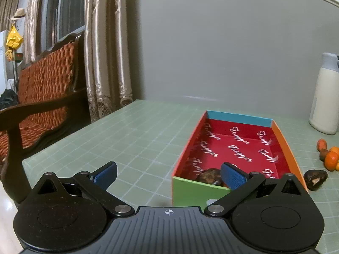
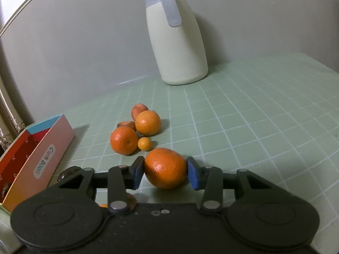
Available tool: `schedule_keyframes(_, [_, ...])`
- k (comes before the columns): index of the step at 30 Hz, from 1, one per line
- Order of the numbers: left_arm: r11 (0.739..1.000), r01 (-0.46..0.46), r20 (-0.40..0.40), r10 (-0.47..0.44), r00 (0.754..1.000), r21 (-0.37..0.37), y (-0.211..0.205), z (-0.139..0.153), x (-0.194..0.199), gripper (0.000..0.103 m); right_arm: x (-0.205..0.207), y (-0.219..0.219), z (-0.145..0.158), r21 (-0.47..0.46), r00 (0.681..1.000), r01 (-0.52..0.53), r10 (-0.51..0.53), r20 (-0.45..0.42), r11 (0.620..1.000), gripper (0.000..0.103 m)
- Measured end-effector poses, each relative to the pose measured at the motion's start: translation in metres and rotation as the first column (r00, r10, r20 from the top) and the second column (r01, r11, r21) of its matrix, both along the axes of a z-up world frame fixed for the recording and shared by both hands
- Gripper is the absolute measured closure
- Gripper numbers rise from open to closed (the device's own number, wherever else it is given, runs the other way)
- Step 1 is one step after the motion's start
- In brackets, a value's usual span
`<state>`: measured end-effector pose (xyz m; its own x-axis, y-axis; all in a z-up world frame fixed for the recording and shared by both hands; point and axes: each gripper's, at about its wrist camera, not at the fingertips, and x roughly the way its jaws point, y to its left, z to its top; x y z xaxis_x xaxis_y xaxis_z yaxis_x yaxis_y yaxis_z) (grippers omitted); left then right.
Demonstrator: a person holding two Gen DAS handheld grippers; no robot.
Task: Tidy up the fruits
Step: 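Carry the large orange over the red box and release it with the right gripper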
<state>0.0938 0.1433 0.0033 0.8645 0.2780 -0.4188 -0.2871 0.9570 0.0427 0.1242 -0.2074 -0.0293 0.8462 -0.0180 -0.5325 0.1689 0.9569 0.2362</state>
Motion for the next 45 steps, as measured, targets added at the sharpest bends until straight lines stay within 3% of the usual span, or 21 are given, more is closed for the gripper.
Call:
schedule_keyframes(18, [0.996, -0.088, -0.014, 0.088, 0.996, -0.011, 0.032, -0.003, -0.015, 0.000, -0.008, 0.027, 0.009, -0.065, 0.996, -0.076, 0.079, 0.047, 0.995, 0.061])
schedule_keyframes(30, [0.984, -0.156, -0.017, 0.155, 0.988, -0.089, 0.068, -0.003, -0.029, 0.000, -0.013, 0.070, 0.026, -0.125, 0.981, -0.175, 0.184, 0.062, 0.977, 0.061])
schedule_keyframes(45, [0.963, -0.230, -0.016, 0.230, 0.973, -0.140, 0.106, -0.006, -0.042, 0.000, -0.007, 0.156, 0.053, -0.181, 0.916, -0.370, 0.391, 0.095, 0.911, 0.061])
